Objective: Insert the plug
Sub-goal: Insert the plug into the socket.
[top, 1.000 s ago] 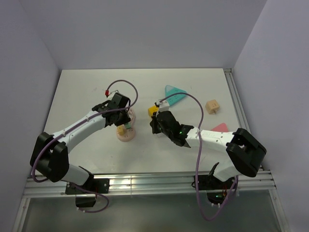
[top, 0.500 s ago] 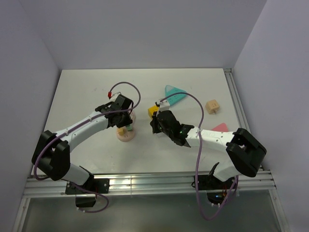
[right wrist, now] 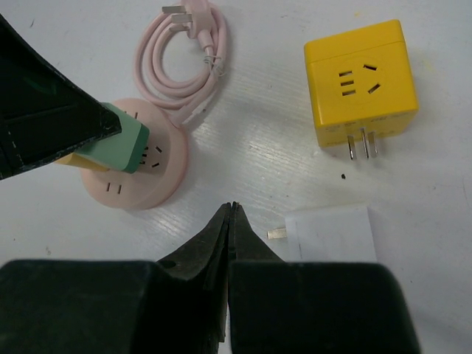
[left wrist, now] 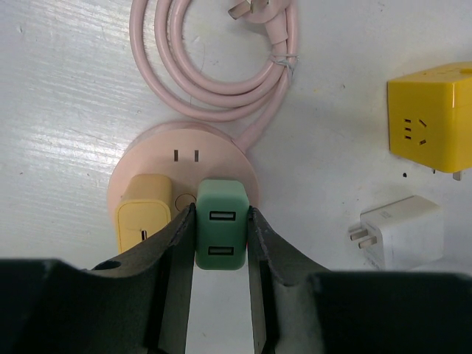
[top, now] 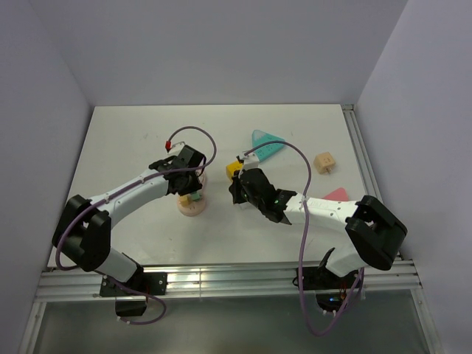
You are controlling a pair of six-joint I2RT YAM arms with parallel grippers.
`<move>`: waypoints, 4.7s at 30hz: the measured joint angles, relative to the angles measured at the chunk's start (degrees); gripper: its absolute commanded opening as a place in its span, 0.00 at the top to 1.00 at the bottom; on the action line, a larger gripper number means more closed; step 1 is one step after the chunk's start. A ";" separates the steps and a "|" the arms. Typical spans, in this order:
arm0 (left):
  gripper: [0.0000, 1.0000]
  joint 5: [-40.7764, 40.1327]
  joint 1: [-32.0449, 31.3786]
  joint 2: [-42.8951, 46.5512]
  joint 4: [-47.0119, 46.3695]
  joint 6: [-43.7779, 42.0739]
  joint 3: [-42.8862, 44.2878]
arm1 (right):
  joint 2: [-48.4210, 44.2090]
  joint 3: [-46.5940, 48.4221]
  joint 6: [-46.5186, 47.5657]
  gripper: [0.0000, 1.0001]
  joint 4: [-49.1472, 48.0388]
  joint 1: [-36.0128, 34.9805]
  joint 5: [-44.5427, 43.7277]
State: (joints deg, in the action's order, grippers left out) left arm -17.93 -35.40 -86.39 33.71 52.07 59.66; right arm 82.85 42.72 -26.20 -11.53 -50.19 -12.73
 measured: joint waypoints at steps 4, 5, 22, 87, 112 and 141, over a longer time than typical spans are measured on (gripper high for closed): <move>1.00 0.00 0.00 -0.02 -0.04 -0.02 0.00 | 0.00 0.00 -0.17 1.00 0.00 0.33 0.20; 1.00 0.00 0.00 -0.02 -0.04 -0.02 0.00 | 0.00 0.00 -0.20 1.00 0.00 0.39 0.20; 1.00 -4.33 -4.26 -2.82 0.79 1.44 2.45 | -0.02 -0.15 -0.35 1.00 -1.33 0.59 1.73; 1.00 -15.04 -12.87 -3.41 -0.81 9.31 -0.55 | -1.49 -3.17 -1.01 1.00 -5.68 0.59 4.46; 1.00 -15.04 -12.96 -4.09 -0.59 9.22 0.26 | -9.60 -16.85 -5.20 1.00 -18.91 -1.03 4.39; 1.00 -17.99 -14.69 -2.75 -6.12 10.67 -3.67 | 5.42 -18.97 -22.03 1.00 -42.03 -8.55 -1.40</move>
State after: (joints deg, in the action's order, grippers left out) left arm -35.92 -50.09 -89.14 27.59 62.74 55.99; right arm 88.27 23.75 -48.23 -53.56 -58.74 -14.13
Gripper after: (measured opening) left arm 0.347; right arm 0.007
